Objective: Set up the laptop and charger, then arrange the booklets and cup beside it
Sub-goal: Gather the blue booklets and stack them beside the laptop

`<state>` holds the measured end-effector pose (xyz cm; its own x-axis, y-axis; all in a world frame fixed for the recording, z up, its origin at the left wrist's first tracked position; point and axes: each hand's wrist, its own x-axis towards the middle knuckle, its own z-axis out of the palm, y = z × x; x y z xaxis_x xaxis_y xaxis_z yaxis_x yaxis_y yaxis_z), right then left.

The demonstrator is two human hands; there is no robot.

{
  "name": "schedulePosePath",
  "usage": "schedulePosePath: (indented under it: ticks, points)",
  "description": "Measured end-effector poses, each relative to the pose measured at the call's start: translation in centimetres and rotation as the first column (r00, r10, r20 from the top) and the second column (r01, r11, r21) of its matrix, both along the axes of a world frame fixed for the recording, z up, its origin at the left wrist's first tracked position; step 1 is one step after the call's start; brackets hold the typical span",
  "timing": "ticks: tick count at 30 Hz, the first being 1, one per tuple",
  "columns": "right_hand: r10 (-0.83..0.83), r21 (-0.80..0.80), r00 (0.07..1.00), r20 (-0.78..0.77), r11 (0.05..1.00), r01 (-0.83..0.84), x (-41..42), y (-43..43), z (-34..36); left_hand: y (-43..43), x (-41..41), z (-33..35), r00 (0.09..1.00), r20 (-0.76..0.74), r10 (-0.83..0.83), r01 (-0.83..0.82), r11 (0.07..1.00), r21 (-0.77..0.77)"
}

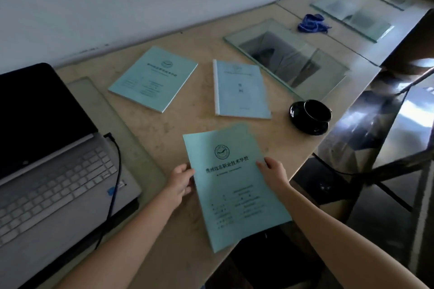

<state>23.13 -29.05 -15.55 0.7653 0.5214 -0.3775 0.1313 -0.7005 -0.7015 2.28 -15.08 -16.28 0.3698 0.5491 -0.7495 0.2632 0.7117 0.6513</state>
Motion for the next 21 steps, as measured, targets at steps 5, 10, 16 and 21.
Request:
schedulePosePath:
  ticks: [5, 10, 16, 21]
  points:
    - [0.125, -0.013, 0.992, 0.009, 0.992, -0.125, 1.1, 5.5, -1.1, 3.0, -0.5, 0.0, 0.987, -0.059, 0.148, -0.145, 0.988, 0.048]
    - [0.260, -0.060, 0.966, -0.004, 0.964, -0.259, 3.5, 9.6, -2.2, 5.1, -0.3, -0.2, 0.950, -0.045, 0.310, -0.305, 0.948, 0.090]
    - [0.372, -0.147, 0.926, 0.060, 0.921, -0.361, 8.1, 13.8, -3.1, 6.7, -0.1, 0.1, 0.852, -0.105, 0.513, -0.486, 0.850, 0.203]
    - [0.444, -0.001, 0.895, 0.041, 0.896, -0.444, 11.1, 21.1, -1.3, 10.1, 1.4, 2.8, 0.850, -0.150, 0.505, -0.405, 0.809, 0.426]
